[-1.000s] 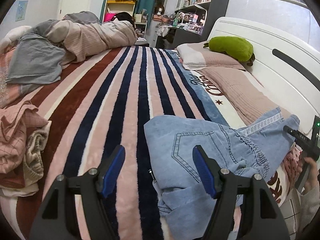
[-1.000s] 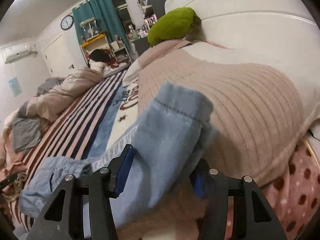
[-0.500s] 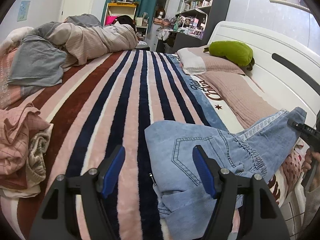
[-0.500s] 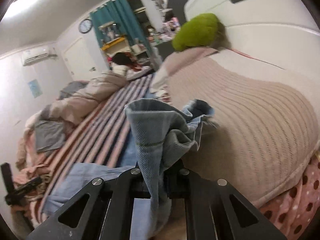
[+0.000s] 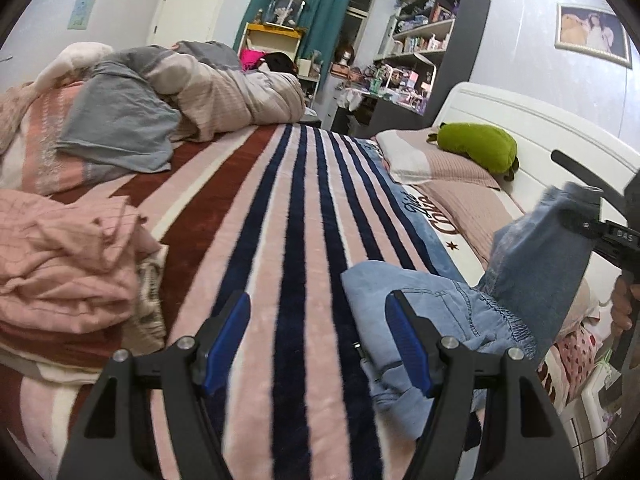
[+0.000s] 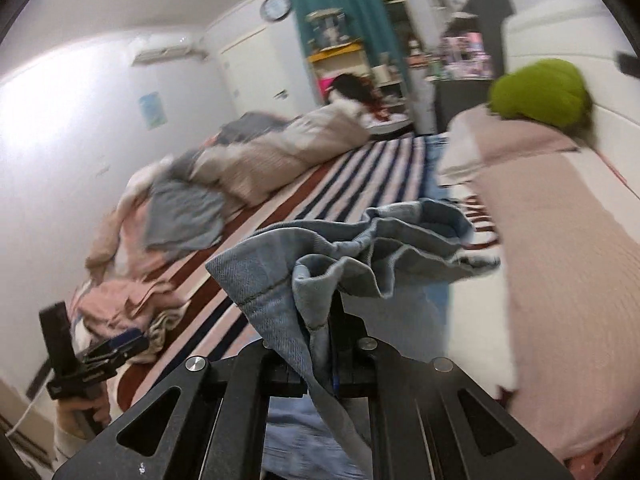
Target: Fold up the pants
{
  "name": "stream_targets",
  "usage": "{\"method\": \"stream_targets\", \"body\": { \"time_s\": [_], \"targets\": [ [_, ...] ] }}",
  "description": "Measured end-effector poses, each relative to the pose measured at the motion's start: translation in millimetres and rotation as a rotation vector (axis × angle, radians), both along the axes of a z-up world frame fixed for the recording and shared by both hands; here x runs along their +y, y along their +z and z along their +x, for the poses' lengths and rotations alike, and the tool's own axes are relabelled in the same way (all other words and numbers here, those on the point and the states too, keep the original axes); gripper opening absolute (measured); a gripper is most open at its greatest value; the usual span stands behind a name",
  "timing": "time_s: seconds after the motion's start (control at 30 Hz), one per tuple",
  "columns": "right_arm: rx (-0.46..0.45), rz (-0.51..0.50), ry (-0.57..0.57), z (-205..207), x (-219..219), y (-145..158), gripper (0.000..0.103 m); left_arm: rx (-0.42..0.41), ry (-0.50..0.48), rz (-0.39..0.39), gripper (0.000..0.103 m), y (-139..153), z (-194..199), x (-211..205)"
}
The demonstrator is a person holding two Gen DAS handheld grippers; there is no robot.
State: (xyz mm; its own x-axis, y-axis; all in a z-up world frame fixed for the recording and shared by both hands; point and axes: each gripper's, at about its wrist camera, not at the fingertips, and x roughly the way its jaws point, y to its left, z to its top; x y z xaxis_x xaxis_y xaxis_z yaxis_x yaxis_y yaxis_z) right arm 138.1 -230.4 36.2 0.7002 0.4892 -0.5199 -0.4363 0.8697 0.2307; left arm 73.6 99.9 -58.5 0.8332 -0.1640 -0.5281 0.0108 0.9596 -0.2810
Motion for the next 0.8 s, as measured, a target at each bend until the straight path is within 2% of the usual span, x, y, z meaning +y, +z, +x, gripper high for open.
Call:
{"method": "stream_targets", "body": {
  "time_s": [0.13,0.23,0.4,0.5,0.63,0.7,0.8],
  "targets": [
    [0.075,-0.083,0.113,8.6,65.7,-26.7,0.002,-0.006,0.010,-0.008,0.066,-2.4,-11.2,16.7],
    [0.175,-0.173,0.191,10.0,102.5,-66.7,0.002,0.001,0.002,-0.004,0.066,-5.3,-16.6,22.1],
    [0.323,-0.288,0.268,5.5,123.3,-124.2,0.005,0.025,-0.021,0.005,0.066,-11.9,-15.4,20.0],
    [0.362,-0.299,0.299,-1.1,119.1,-135.2,0.012,0.040,-0.046,0.010,0.066,-13.5,-8.4,10.9],
    [0.358,-0.307,0.360,-17.6,114.9,-137.9,0.022,0.047,-0.102,0.014,0.066,-11.0,3.4,-11.0],
    [0.372,-0.279,0.411,-24.1,112.4,-135.1,0.037,0.051,-0.131,0.015,0.066,-10.0,10.1,-23.5],
    [0.344,-0.261,0.457,-36.7,106.5,-130.5,0.038,0.063,-0.173,0.022,0.066,-10.1,19.8,-43.9]
  ]
}}
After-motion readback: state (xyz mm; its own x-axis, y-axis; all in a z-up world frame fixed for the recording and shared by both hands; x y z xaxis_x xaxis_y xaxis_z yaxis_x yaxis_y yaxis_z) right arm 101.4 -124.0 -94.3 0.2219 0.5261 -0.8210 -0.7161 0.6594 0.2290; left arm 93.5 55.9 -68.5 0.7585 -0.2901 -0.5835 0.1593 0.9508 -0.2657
